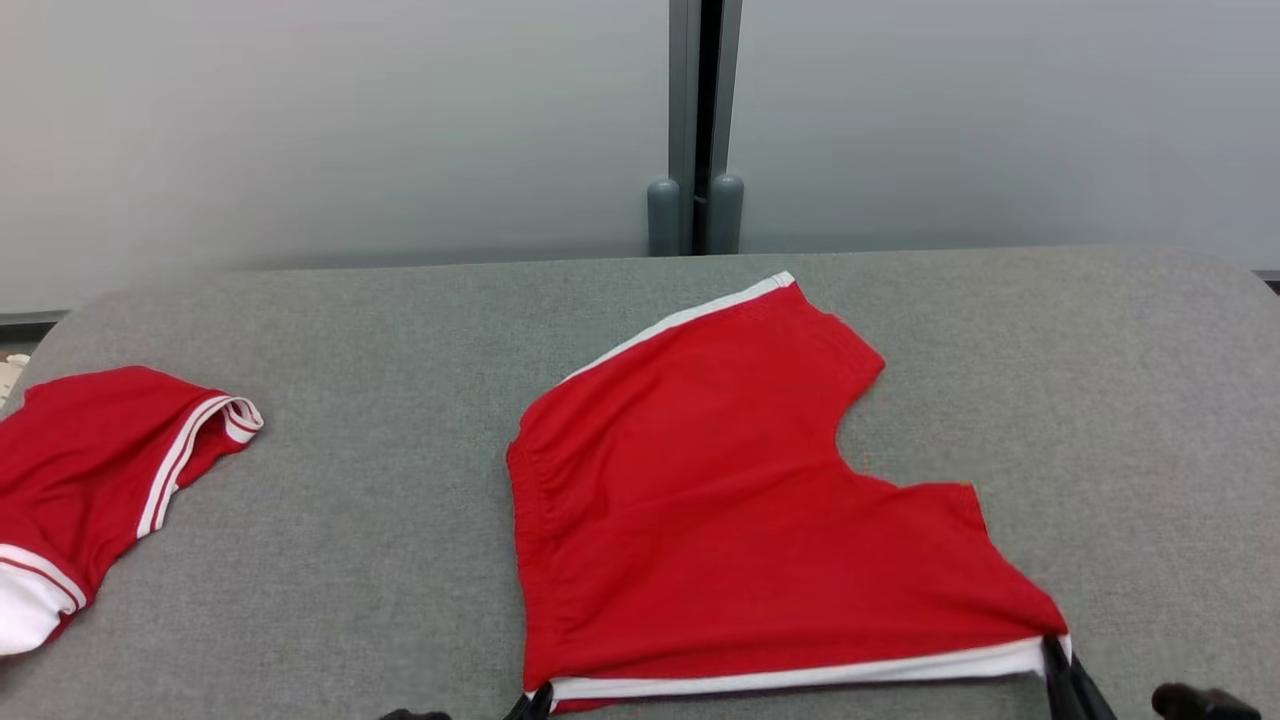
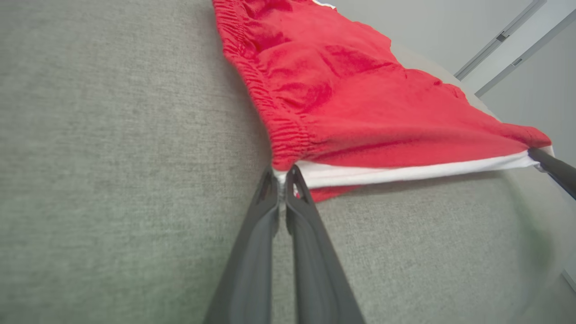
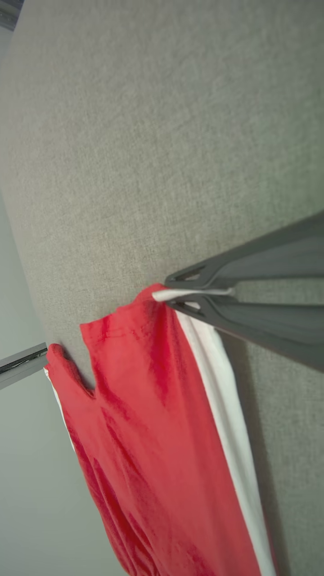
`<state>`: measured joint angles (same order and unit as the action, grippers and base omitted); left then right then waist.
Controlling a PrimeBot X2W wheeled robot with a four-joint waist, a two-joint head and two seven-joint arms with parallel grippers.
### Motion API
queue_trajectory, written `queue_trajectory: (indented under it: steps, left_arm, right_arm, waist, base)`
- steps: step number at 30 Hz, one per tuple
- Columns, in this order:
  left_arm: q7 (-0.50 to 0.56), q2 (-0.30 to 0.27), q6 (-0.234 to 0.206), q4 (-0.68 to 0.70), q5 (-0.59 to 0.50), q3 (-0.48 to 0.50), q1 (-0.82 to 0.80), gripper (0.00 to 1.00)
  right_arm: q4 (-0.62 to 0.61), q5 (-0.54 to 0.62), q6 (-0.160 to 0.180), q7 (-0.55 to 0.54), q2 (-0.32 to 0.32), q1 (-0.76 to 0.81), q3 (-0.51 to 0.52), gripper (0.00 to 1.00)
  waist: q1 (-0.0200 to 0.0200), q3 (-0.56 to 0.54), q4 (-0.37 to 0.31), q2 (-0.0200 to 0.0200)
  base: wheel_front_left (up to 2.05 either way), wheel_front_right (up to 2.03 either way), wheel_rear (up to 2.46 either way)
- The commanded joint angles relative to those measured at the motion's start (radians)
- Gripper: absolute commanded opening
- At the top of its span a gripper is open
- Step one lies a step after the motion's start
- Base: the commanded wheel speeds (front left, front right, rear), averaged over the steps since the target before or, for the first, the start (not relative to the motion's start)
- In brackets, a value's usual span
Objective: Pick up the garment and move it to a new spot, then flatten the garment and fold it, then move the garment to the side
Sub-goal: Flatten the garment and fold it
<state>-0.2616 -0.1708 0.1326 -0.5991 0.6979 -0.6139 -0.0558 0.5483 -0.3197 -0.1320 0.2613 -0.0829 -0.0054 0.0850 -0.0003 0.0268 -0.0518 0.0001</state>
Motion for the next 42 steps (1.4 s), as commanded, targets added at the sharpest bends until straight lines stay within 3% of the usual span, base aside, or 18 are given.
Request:
queue_trajectory:
  steps: [1, 8, 17, 27, 35, 36, 37, 38, 39, 42]
  left_arm:
    - [-0.005, -0.011, -0.004, 0.009, -0.009, 0.028, 0.026, 0.0]
    - [-0.005, -0.016, -0.004, 0.096, -0.07, 0.078, 0.071, 0.0]
    - [-0.005, 0.012, -0.004, 0.232, -0.09, 0.1, -0.119, 0.0]
    - [-0.005, 0.041, -0.003, 0.166, -0.059, 0.116, -0.404, 0.0]
    - [-0.005, 0.064, -0.003, 0.062, -0.026, 0.105, -0.55, 0.0]
    - [-0.005, 0.066, -0.003, 0.053, -0.024, 0.105, -0.559, 0.03]
    - [-0.005, 0.066, -0.003, 0.053, -0.024, 0.105, -0.559, 0.03]
    - [-0.005, 0.067, -0.003, 0.046, -0.024, 0.105, -0.568, 0.43]
    - [-0.005, 0.07, -0.003, 0.038, -0.018, 0.104, -0.572, 1.0]
    - [-0.005, 0.075, -0.003, 0.034, -0.024, 0.112, -0.571, 1.0]
  right_arm:
    - [-0.017, -0.005, 0.002, 0.005, -0.015, 0.043, 0.001, 0.0]
    - [-0.1, -0.032, 0.002, 0.005, -0.03, 0.088, -0.001, 0.0]
    - [-0.115, -0.001, 0.002, -0.006, -0.057, -0.206, -0.013, 0.0]
    - [0.056, 0.144, 0.001, -0.077, -0.083, -0.659, -0.045, 0.0]
    - [0.243, 0.279, 0.001, -0.061, -0.076, -0.885, -0.011, 0.01]
    - [0.263, 0.292, 0.001, -0.054, -0.074, -0.903, -0.002, 0.35]
    - [0.263, 0.292, 0.001, -0.054, -0.074, -0.903, -0.002, 0.35]
    - [0.284, 0.309, 0.001, -0.05, -0.073, -0.919, 0.007, 1.0]
    - [0.302, 0.32, 0.001, -0.043, -0.07, -0.934, 0.014, 1.0]
    - [0.341, 0.343, 0.001, -0.02, -0.063, -0.96, 0.042, 1.0]
  waist:
    - [0.0003, -0.012, 0.001, -0.0001]
    - [0.0003, -0.014, 0.015, -0.0001]
    - [0.0003, 0.093, 0.061, -0.0001]
    - [0.0003, 0.289, 0.134, -0.0001]
    - [0.0003, 0.4, 0.162, -0.0001]
    - [0.0003, 0.409, 0.164, -0.0001]
    - [0.0003, 0.409, 0.164, -0.0001]
    - [0.0003, 0.417, 0.165, -0.0001]
    - [0.0003, 0.424, 0.165, -0.0001]
    - [0.0003, 0.431, 0.165, -0.0001]
  base:
    - [0.0, 0.0, 0.0]
    - [0.0, 0.0, 0.0]
    - [0.0, 0.0, 0.0]
    - [0.0, 0.0, 0.0]
    - [0.0, 0.0, 0.0]
    - [0.0, 0.0, 0.0]
    - [0.0, 0.0, 0.0]
    - [0.0, 0.0, 0.0]
    - [0.0, 0.0, 0.0]
    - [0.0, 0.0, 0.0]
